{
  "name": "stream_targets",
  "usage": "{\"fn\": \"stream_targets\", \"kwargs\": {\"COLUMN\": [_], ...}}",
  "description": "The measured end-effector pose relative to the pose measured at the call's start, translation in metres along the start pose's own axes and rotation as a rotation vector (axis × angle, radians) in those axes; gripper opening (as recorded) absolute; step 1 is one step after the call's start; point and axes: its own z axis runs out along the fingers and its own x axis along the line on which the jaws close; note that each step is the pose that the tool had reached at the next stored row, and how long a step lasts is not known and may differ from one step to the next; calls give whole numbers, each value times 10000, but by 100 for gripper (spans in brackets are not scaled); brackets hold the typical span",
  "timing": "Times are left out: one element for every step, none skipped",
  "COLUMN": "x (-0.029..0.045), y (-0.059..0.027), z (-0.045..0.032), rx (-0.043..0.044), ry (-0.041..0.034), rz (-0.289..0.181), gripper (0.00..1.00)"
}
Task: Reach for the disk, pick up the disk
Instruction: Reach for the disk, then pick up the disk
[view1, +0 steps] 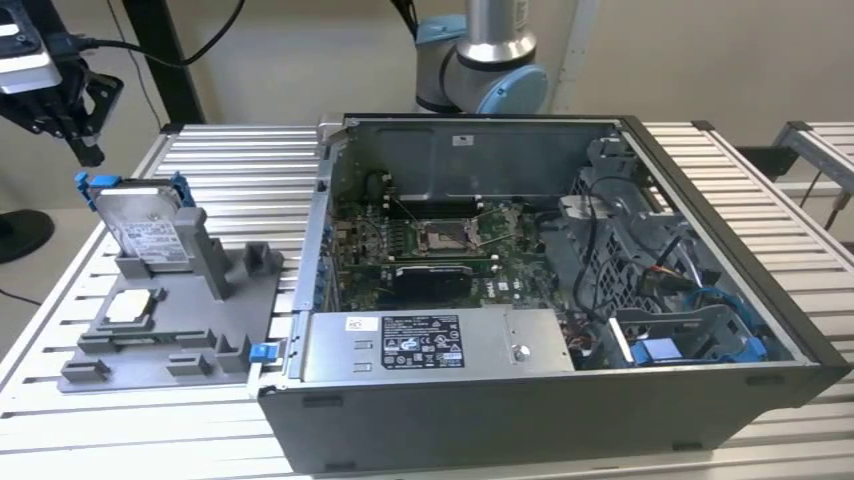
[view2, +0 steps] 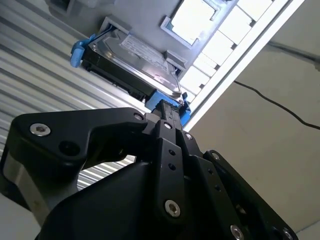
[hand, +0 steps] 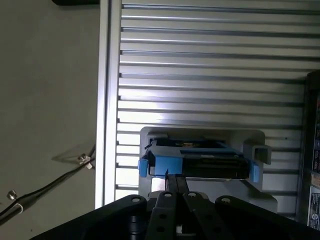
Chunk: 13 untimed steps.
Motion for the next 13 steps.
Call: {"fn": "stream_targets", "kwargs": {"x": [0, 0, 0, 0, 1, 0, 0, 1, 1, 1, 1, 0, 0], "y": [0, 0, 0, 0, 0, 0, 0, 0, 0, 0, 0, 0, 0], "z": [0, 0, 0, 0, 0, 0, 0, 0, 0, 0, 0, 0, 0], "rx": [0, 0, 0, 0, 0, 0, 0, 0, 1, 0, 0, 0, 0], "ry": [0, 2, 3, 5, 7, 8, 11, 13, 17, 18, 22, 24, 28], "rz": [-15, -39, -72, -118, -176, -238, -308, -379, -449, -525, -608, -685, -772], "gripper": [0, 0, 0, 0, 0, 0, 0, 0, 0, 0, 0, 0, 0]}}
